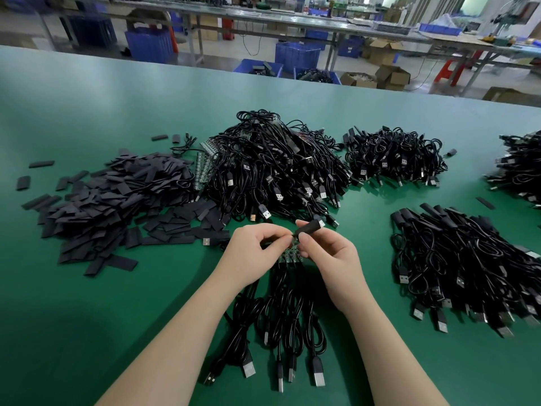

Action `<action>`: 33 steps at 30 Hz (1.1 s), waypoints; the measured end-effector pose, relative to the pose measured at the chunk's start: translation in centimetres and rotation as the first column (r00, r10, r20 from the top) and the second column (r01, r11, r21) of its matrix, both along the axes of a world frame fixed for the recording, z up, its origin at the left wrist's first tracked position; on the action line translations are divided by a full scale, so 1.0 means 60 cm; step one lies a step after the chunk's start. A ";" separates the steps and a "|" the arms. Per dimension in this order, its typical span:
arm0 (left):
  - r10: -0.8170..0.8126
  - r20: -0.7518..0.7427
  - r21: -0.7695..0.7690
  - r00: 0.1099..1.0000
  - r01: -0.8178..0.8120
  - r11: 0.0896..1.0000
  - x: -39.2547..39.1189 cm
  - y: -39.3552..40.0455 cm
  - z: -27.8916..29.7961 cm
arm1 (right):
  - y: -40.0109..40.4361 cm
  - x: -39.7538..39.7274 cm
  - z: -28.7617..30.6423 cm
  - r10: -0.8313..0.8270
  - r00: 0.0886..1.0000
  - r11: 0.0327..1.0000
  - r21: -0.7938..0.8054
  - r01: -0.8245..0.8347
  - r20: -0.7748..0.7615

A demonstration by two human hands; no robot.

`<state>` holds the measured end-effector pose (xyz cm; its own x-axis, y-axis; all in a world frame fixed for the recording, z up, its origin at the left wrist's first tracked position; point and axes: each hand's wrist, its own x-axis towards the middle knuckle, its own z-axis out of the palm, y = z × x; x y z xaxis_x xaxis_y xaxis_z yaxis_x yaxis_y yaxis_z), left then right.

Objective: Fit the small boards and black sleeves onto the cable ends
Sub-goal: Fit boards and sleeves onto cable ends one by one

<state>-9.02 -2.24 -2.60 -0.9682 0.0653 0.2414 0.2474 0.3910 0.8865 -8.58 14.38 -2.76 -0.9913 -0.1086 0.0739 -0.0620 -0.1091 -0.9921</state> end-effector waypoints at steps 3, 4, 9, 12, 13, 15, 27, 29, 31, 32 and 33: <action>-0.014 -0.035 -0.013 0.999 0.013 1.000 0.002 0.000 0.003 | 0.005 0.000 0.003 0.037 0.999 0.999 0.041 -0.036 -0.020; -0.016 -0.045 -0.022 0.999 0.015 1.000 0.002 0.001 0.003 | 0.006 0.000 0.003 0.035 0.999 0.998 0.050 -0.033 -0.029; -0.007 -0.071 -0.004 0.997 0.006 1.000 0.004 0.004 0.001 | 0.002 -0.001 0.000 -0.024 0.998 0.999 0.038 0.026 -0.060; -0.006 -0.070 0.020 0.998 0.008 1.000 0.005 0.005 -0.003 | 0.000 0.001 0.000 -0.034 0.997 0.999 0.030 0.036 -0.071; -0.007 -0.074 0.026 0.997 0.009 1.000 0.005 0.005 -0.003 | -0.001 0.001 0.000 -0.033 0.997 0.999 0.027 0.035 -0.074; -0.012 -0.080 0.031 0.997 0.014 0.999 0.005 0.006 -0.004 | -0.002 0.002 0.002 -0.038 0.996 0.999 0.021 0.039 -0.080; 0.004 -0.115 -0.069 0.993 -0.012 0.998 0.002 0.005 -0.007 | -0.005 0.003 0.001 -0.108 0.983 0.989 0.087 0.122 -0.152; 0.021 -0.110 -0.142 0.994 -0.037 0.989 0.000 0.002 -0.009 | 0.002 0.001 0.002 -0.125 0.979 0.987 0.084 0.140 -0.162; 0.024 -0.105 -0.154 0.994 -0.040 0.987 -0.001 0.000 -0.009 | 0.010 -0.004 0.003 -0.123 0.983 0.987 0.090 0.136 -0.136; 0.016 -0.106 -0.155 0.994 -0.032 0.987 -0.001 -0.001 -0.009 | 0.012 -0.005 0.004 -0.106 0.988 0.989 0.092 0.116 -0.112; 0.003 -0.106 -0.156 0.994 -0.020 0.988 -0.001 -0.001 -0.008 | 0.014 -0.007 0.003 -0.081 0.993 0.991 0.095 0.089 -0.091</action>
<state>-9.05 -2.29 -3.08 -0.9389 0.0993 0.3295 0.3306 0.5263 0.7834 -8.98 15.21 -2.57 -0.9876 -0.0352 0.1527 -0.1527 -0.0015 -0.9883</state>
